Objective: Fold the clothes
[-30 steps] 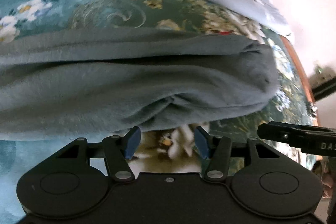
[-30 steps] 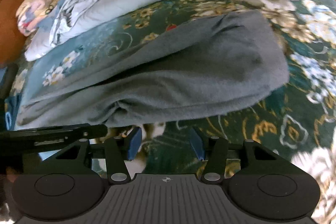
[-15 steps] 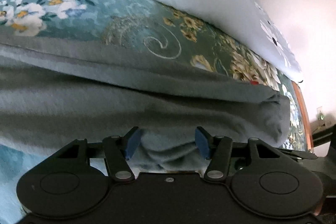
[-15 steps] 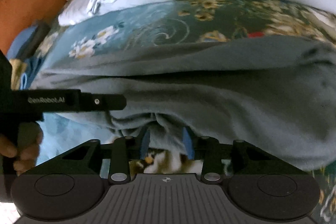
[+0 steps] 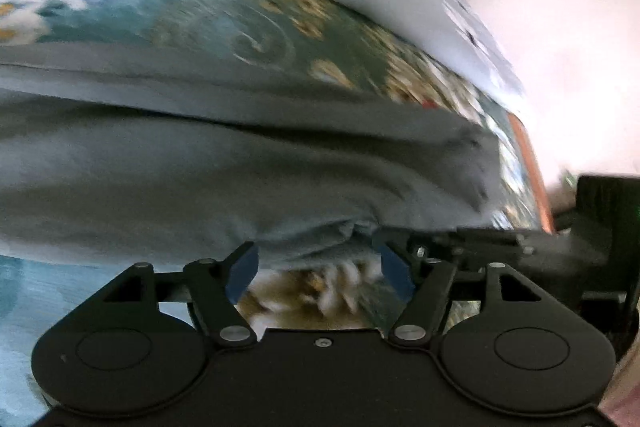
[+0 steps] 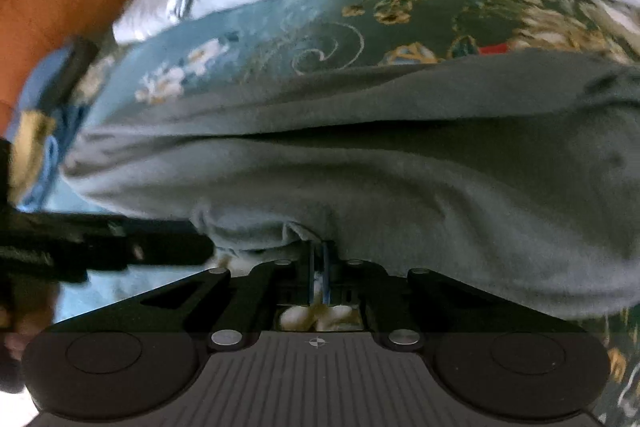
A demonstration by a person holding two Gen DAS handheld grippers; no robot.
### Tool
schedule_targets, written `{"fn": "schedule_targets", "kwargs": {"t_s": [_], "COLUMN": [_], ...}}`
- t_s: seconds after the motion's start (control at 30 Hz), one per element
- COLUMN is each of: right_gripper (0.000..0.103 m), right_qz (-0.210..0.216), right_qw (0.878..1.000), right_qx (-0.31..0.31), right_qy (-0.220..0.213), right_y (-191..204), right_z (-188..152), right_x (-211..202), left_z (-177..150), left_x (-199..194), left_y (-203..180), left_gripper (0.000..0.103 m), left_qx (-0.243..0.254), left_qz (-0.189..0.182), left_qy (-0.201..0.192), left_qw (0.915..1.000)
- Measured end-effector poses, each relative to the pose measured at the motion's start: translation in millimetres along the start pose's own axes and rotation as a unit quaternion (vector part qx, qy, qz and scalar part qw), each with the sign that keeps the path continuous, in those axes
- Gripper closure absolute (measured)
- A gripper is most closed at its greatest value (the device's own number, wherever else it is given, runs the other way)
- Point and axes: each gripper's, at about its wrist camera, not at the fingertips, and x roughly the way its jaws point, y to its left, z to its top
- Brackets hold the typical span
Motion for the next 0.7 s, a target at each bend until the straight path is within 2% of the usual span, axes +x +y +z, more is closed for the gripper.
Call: {"fn": "schedule_targets", "kwargs": {"t_s": [0.17, 0.37, 0.43, 0.53, 0.67, 0.7], "right_gripper": [0.100, 0.102, 0.102, 0.101, 0.097, 0.094], "right_qz": [0.017, 0.000, -0.003, -0.003, -0.020, -0.021], "right_qw": [1.000, 1.000, 1.000, 0.999, 1.000, 1.000], "right_qx": [0.014, 0.004, 0.014, 0.036, -0.010, -0.021], "right_qy": [0.004, 0.027, 0.023, 0.011, -0.004, -0.004], "right_y": [-3.8, -3.9, -7.1, -12.6, 0.3, 4.0], "right_z": [-9.2, -23.0, -25.7, -26.1, -23.2, -22.2], "right_x": [-8.7, -4.8, -6.2, -8.6, -8.8, -7.9], "left_z": [-6.5, -18.6, -21.4, -25.2, -23.4, -23.4], "left_x": [17.4, 24.2, 22.1, 16.2, 5.8, 3.0], "left_y": [-7.7, -14.2, -11.4, -5.9, 1.3, 3.8], "left_gripper": [0.035, 0.031, 0.031, 0.030, 0.028, 0.028], "left_qx": [0.030, 0.038, 0.028, 0.014, -0.004, -0.014], "left_qz": [-0.045, -0.054, -0.052, -0.027, 0.001, 0.006], "left_qy": [0.048, 0.068, 0.063, 0.046, 0.019, 0.012], "left_qw": [0.9973, 0.9955, 0.9963, 0.9985, 0.9998, 0.9998]}}
